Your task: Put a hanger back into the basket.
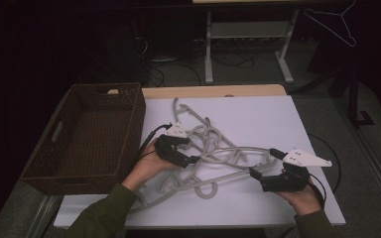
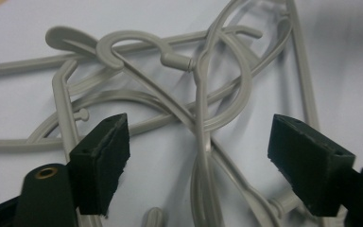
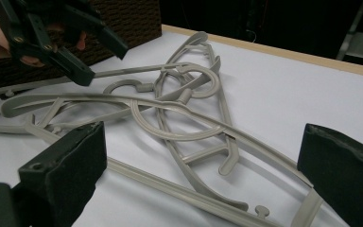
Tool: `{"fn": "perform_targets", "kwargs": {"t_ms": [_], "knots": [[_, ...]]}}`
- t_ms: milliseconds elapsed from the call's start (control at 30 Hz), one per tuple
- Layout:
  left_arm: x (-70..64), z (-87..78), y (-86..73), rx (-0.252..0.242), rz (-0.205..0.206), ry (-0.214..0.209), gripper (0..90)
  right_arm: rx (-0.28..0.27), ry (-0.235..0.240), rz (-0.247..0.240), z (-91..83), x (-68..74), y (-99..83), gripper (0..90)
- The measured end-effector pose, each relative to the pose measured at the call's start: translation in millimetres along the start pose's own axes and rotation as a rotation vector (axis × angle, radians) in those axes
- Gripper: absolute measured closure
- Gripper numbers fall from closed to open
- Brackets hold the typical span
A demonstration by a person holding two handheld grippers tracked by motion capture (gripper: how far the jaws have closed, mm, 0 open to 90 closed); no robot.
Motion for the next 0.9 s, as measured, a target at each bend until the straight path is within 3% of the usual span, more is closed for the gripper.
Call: {"fn": "perform_targets", "kwargs": {"t_ms": [267, 500, 900], "knots": [[-0.5, 14.4, -7.2, 0.082, 0.018, -0.016, 39.3, -0.006, 0.002, 0.003, -0.3, -0.7, 0.9, 1.8], [-1.4, 22.9, -11.1, 0.129, 0.002, -0.023, 50.9, -0.008, -0.002, 0.009, -2.4, -1.5, 1.5, 1.8], [-6.5, 35.7, -5.0, 0.151, -0.010, -0.027, 63.3, -0.021, 0.013, 0.001, -1.7, 2.8, 2.8, 1.8]]}}
Point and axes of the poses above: each handheld gripper's, and its own axes: z roughly forward along the jaws, y roughly out of its top, x roughly to its left, the point moved 5 cm from there along z, roughly forward along the jaws, and after that the axes turned 10 degrees about z, right-handed, at the moved point
